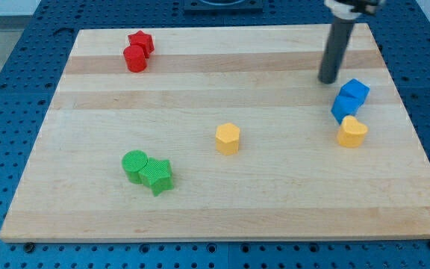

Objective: Move your arm towards the center right

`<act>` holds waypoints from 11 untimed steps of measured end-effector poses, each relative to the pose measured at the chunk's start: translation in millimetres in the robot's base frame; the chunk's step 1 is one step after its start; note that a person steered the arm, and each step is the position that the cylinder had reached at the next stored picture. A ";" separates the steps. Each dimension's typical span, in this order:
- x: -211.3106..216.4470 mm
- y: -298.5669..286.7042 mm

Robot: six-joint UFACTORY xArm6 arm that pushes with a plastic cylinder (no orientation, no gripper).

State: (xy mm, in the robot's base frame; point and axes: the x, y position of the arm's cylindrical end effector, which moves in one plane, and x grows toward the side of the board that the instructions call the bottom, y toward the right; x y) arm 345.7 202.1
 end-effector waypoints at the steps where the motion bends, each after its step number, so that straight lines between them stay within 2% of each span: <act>1: 0.6 53.0; 2: 0.6 62.1; 4: 27.9 63.6; 8: 24.2 40.1; 10: 52.4 93.3; 11: 52.4 88.3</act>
